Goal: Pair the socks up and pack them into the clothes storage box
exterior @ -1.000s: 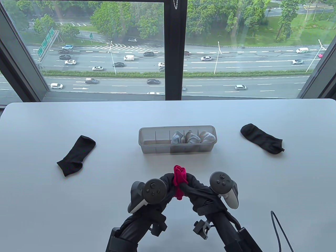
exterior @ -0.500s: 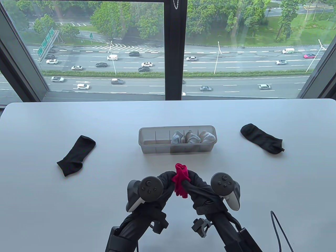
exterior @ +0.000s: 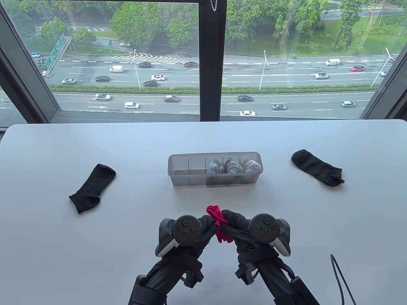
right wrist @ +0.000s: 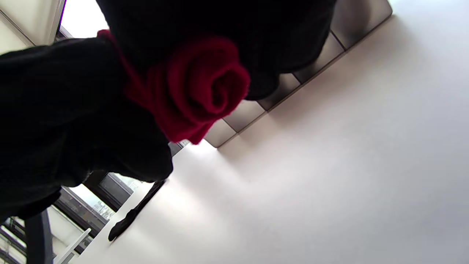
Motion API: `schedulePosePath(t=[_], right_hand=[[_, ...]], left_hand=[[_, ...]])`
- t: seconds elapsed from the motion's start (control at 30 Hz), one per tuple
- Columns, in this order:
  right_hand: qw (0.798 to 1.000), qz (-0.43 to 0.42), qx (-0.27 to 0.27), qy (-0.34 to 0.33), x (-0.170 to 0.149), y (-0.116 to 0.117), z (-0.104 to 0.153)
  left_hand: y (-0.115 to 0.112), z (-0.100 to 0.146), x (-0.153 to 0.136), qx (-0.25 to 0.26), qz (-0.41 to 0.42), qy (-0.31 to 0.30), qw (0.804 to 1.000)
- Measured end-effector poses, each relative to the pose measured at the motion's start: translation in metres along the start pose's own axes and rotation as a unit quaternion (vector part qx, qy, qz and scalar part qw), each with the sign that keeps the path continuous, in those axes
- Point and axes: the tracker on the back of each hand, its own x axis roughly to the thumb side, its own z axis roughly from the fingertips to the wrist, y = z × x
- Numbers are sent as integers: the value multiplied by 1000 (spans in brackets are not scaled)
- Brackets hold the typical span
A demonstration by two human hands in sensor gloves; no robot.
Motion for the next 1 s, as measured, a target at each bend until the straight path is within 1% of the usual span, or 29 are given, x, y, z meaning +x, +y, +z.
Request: schedulePosePath(t=[0.07,0.1,0.13,0.2,0.23,0.27,0.3,0.33,0.4,0.43,0.47,0.5,0.53,0.57,0.6,0.7,0.8,0.87,0.9,0.97,1.0], right_hand=[[998,-18,54,-8,-1,6,-3],[997,-16,73,-7,0,10,-5],[997,-5,75,-5,2,13,-5],[998,58,30,2,7,18,-4],[996,89,4,7,7,19,-3],[995,100,-15,7,5,19,-2],[996,92,-14,9,3,18,-2],[998,69,-4,16,-2,15,-2],[999,44,-12,26,-6,12,-3],[999,32,-2,30,-8,11,-3],[999,28,-3,33,-9,11,-3],[999,26,6,32,-10,11,-4],[999,22,35,26,-11,12,-5],[998,23,43,27,-11,12,-5],[998,27,48,30,-11,13,-7],[994,14,102,29,-8,17,-10],[985,11,168,40,-7,19,-13],[982,20,186,34,-4,23,-13],[979,14,198,34,-2,24,-13],[972,-23,230,34,0,26,-14],[970,-37,237,43,2,24,-14]], left_hand=[[1,-1,-7,8,13,17,1000],[1,-1,-10,5,18,24,1000],[1,-1,-11,3,24,25,999],[0,-1,-10,-3,48,21,999],[-1,-1,-7,-19,64,21,998],[-3,-1,-3,-21,54,24,998],[-4,-1,-2,-22,30,22,999],[-5,-1,0,-28,-22,21,999],[-8,-2,4,-15,-62,15,998],[-8,-3,5,-4,-75,27,997],[-7,-5,4,8,-89,42,995],[-6,-7,1,18,-102,56,993],[-4,-10,-5,20,-120,70,990],[-3,-10,-9,19,-124,73,989],[-3,-9,-13,33,-119,77,989],[-1,-9,-19,44,-116,86,989],[0,-10,-18,39,-104,70,991],[-3,-11,-8,38,-107,42,993],[-4,-10,-4,38,-109,35,993],[-3,-9,3,40,-99,15,994],[-1,-8,5,30,-89,0,996]])
